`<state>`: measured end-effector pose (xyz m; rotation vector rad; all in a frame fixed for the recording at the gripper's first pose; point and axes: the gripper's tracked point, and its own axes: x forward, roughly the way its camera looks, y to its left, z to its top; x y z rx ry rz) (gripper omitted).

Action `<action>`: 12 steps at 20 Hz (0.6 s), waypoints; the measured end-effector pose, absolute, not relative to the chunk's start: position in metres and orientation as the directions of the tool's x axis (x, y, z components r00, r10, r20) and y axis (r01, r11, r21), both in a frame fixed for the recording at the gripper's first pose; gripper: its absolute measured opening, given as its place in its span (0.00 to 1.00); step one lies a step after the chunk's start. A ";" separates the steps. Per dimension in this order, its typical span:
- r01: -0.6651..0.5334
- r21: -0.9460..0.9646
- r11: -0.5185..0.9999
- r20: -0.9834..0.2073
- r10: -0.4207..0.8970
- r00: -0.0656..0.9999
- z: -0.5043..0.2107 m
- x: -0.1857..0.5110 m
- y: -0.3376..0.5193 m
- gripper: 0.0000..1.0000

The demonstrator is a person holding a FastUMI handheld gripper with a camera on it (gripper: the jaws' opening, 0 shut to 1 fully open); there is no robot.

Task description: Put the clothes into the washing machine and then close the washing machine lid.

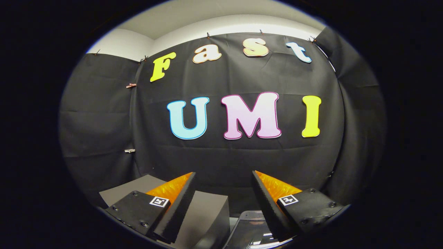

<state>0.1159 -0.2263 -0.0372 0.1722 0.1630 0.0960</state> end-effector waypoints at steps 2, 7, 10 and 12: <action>-0.083 0.171 0.982 -0.151 0.109 0.983 -0.034 0.118 -0.216 0.99; -0.069 0.161 0.985 -0.137 0.092 0.986 -0.021 0.123 -0.203 0.99; -0.075 0.167 0.983 -0.133 0.098 0.986 -0.015 0.125 -0.191 0.99; -0.082 0.155 0.985 -0.124 0.101 0.987 -0.007 0.125 -0.188 0.99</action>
